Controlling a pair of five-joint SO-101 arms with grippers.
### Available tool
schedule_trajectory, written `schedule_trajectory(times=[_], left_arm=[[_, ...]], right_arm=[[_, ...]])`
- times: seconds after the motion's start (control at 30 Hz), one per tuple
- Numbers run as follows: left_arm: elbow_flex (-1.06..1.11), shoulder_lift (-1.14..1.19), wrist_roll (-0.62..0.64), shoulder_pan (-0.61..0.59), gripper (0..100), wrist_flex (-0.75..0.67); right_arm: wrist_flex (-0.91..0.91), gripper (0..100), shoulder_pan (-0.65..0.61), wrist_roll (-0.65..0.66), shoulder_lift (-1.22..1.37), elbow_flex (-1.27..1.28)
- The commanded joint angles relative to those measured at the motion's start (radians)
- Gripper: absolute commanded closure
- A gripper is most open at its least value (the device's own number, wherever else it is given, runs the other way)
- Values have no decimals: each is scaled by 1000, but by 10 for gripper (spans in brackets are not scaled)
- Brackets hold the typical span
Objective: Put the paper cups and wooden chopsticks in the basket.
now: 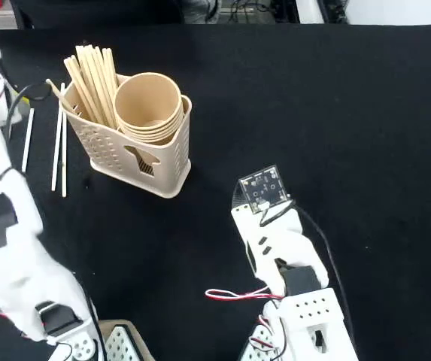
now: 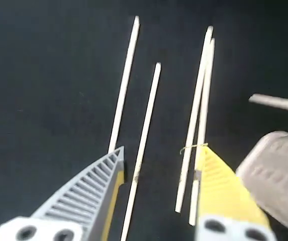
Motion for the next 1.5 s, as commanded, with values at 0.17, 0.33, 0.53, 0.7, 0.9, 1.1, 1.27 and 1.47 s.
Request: schedule_trajectory(times=[0.17, 0.33, 0.53, 0.7, 0.9, 1.1, 1.27, 1.47], left_arm=[[-496, 549, -8, -27, 766, 8], [-762, 806, -8, -12, 766, 12], [-924, 962, -14, -2, 827, 55], [-932, 976, -14, -10, 954, 57], [-935, 930, -8, -22, 971, 106], [-1026, 810, 86, -42, 971, 230], [-1093, 635, 143, -48, 971, 350], [-1015, 361, 250, -84, 971, 374]], right_arm=[[-3, 983, 5, 9, -7, -1], [-3, 983, 5, 9, -7, -1], [-3, 983, 5, 9, -7, -1], [-2, 983, 5, 9, -7, -1], [-3, 983, 5, 9, -7, -1], [-3, 983, 5, 9, -7, -1], [-3, 983, 5, 9, -7, -1], [-3, 983, 5, 9, -7, -1]])
